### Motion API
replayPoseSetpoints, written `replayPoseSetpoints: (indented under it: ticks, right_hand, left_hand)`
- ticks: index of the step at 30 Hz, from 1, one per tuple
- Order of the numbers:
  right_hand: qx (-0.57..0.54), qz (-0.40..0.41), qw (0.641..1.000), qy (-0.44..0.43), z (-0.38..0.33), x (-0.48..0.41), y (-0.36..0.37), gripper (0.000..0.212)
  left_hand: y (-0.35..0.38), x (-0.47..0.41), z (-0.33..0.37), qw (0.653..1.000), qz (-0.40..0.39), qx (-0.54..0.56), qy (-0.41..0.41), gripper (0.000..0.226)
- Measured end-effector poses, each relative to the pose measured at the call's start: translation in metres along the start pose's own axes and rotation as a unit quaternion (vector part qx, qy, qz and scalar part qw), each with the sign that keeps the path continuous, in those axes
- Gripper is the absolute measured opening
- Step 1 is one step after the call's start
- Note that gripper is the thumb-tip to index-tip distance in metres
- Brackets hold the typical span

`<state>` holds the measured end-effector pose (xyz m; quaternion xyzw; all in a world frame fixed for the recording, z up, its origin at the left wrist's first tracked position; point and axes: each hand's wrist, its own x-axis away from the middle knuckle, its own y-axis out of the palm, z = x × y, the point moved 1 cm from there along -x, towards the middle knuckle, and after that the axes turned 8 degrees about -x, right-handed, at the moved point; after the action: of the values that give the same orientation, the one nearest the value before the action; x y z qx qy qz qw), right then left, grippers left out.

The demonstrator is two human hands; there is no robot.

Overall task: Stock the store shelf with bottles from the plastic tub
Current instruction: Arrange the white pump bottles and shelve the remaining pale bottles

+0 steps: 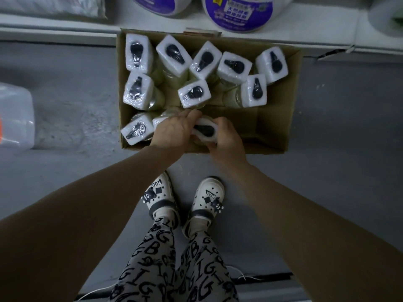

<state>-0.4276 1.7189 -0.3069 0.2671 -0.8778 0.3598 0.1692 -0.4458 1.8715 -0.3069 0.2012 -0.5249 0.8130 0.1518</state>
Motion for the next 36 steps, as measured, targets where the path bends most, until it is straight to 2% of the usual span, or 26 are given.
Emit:
replayPoseSetpoints:
  ticks: [4, 11, 17, 23, 26, 29, 33, 36]
  right_hand:
    - [-0.013, -0.033, 0.999, -0.008, -0.024, 0.005, -0.030, 0.043]
    - [-0.130, -0.021, 0.990, 0.049, -0.077, 0.037, -0.092, 0.051]
    - [-0.185, -0.005, 0.982, 0.047, -0.129, 0.065, -0.147, 0.050]
    - [-0.230, 0.019, 0.972, 0.049, -0.183, 0.095, -0.195, 0.049]
    - [-0.286, 0.037, 0.957, 0.034, -0.222, 0.118, -0.219, 0.044]
    - [-0.312, 0.054, 0.948, 0.022, -0.254, 0.141, -0.245, 0.041]
    - [-0.319, 0.065, 0.946, -0.006, -0.301, 0.174, -0.276, 0.037]
    - [-0.316, 0.074, 0.945, -0.040, -0.333, 0.198, -0.296, 0.035]
  left_hand:
    - [-0.023, 0.009, 0.011, 1.000, 0.002, 0.025, -0.012, 0.054]
    - [-0.103, 0.036, 0.037, 0.996, 0.021, 0.086, 0.015, 0.057]
    - [-0.177, 0.066, 0.061, 0.988, 0.040, 0.144, 0.029, 0.056]
    - [-0.247, 0.097, 0.090, 0.967, 0.043, 0.251, 0.005, 0.054]
    - [-0.276, 0.118, 0.107, 0.941, 0.058, 0.332, -0.007, 0.060]
    - [-0.310, 0.144, 0.128, 0.910, 0.072, 0.408, -0.006, 0.043]
    - [-0.359, 0.181, 0.153, 0.909, 0.102, 0.403, 0.018, 0.042]
    - [-0.392, 0.205, 0.165, 0.917, 0.139, 0.373, 0.034, 0.030]
